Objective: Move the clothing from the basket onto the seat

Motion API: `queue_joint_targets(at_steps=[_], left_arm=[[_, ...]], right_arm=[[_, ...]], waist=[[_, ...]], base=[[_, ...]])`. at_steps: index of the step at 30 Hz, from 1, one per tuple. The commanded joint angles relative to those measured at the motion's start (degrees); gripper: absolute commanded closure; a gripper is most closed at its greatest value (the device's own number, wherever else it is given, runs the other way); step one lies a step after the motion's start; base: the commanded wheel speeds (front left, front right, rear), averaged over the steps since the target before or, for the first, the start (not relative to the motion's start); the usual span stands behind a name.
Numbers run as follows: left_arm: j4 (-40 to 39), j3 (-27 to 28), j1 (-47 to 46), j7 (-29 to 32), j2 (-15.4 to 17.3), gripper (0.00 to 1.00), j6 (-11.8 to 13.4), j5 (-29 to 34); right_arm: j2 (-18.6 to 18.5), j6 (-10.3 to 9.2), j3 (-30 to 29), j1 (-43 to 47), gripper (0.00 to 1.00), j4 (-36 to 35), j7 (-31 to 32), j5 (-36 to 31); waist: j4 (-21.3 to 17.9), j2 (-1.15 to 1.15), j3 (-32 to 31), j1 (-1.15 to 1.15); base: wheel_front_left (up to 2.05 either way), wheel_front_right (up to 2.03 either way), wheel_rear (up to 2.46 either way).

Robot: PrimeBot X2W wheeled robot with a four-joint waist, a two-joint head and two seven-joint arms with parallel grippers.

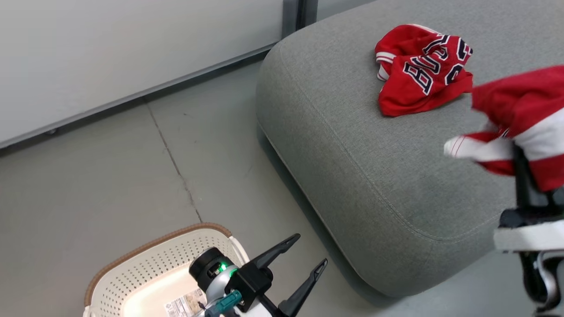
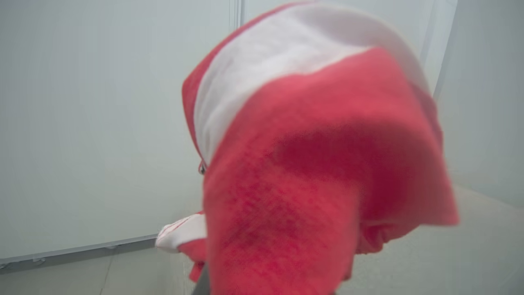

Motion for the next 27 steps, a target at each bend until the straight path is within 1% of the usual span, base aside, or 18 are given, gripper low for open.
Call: queue_joint_targets(at_steps=[1,4,5,9,13,14,18,22,24,27], left_arm=[[-0.2,-0.3,-2.2,0.0,1.2,0.00,-0.1,0.4],[-0.3,-0.8,-4.7,0.0,2.9,0.00,-0.1,0.6],[-0.6,-1.3,-6.3,0.0,3.9,0.00,-0.1,0.8],[-1.1,-3.3,-9.7,0.0,6.5,0.00,-0.1,1.1],[-1.4,-4.1,-12.6,0.0,8.1,0.00,-0.1,0.8],[-1.4,-4.1,-12.6,0.0,8.1,0.00,-0.1,0.8],[-1.9,-4.3,-14.2,0.0,9.0,0.00,-0.1,0.7],[-2.3,-4.4,-15.0,0.0,9.6,0.00,-0.1,0.8],[-2.3,-4.5,-15.5,0.0,10.1,0.00,-0.1,1.2],[-2.4,-4.6,-16.2,0.0,10.2,0.00,-0.1,1.8]], right_arm=[[-1.1,0.01,-1.2,-3.8,1.00,-0.7,-0.3,1.0],[-2.6,0.01,-2.6,-10.1,1.00,-1.5,-0.3,2.0],[-3.8,0.01,-3.0,-14.5,1.00,-0.9,-0.3,2.2],[-6.4,0.01,-4.7,-23.9,1.00,2.0,-0.3,1.8],[-9.0,0.01,-7.1,-32.7,1.00,6.6,-0.3,1.7],[-9.0,0.01,-7.1,-32.7,1.00,6.6,-0.3,1.7],[-11.6,0.01,-8.4,-40.0,1.00,13.0,-0.3,0.5],[-14.0,0.01,-7.6,-46.3,1.00,21.4,-0.3,0.6],[-15.4,0.00,-8.9,-49.6,1.00,24.9,-0.3,0.6],[-16.3,0.01,-11.3,-52.8,1.00,30.2,-0.3,0.2]], waist=[[1.7,0.00,3.4,0.00],[3.1,0.00,7.7,0.00],[4.0,0.00,10.4,0.00],[6.0,0.00,15.6,0.00],[7.8,0.00,19.3,0.00],[7.8,0.00,19.3,0.00],[9.3,0.00,21.7,0.00],[10.1,0.00,23.9,0.00],[10.5,0.00,25.0,0.00],[11.3,0.00,26.5,0.00]], base=[[0.00,0.00,0.00],[0.00,0.00,0.00],[0.00,0.00,0.00],[0.00,0.00,0.00],[0.00,0.00,0.00],[0.00,0.00,0.00],[0.00,0.00,0.00],[0.00,0.00,0.00],[0.00,0.00,0.00],[0.00,0.00,0.00]])
